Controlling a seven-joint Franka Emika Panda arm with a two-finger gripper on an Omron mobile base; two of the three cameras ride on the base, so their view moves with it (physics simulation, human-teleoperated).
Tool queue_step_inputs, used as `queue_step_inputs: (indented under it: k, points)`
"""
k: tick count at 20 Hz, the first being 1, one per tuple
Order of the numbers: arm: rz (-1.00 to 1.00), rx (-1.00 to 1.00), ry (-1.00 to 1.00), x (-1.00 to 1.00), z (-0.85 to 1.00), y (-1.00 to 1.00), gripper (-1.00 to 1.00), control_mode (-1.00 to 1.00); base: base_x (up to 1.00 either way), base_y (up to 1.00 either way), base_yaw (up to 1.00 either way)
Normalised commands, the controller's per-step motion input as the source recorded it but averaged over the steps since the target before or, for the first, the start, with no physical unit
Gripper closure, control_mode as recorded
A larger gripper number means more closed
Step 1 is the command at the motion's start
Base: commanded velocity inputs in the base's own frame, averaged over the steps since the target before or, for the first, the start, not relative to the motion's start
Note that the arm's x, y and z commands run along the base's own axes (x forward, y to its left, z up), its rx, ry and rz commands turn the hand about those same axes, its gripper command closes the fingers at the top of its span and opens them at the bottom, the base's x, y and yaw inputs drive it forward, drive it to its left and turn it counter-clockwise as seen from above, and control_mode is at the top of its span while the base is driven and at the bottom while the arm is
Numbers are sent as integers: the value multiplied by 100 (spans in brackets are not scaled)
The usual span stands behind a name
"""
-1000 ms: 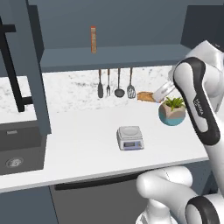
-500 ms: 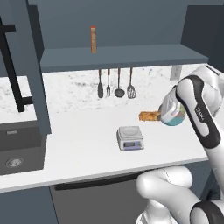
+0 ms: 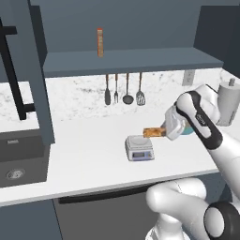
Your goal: Pick the bar and place it on the digital scale for weighing, and close the cabinet.
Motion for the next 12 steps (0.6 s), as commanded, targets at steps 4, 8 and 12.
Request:
queue_step_inputs:
  k: [4, 8, 12]
  points:
    - [12, 0, -1, 25, -43, 0, 100, -100, 0, 0, 0]
    - [7, 0, 0, 37, -34, 0, 100, -100, 0, 0, 0]
    - [2, 0, 0, 43, -26, 0, 100, -100, 0, 0, 0]
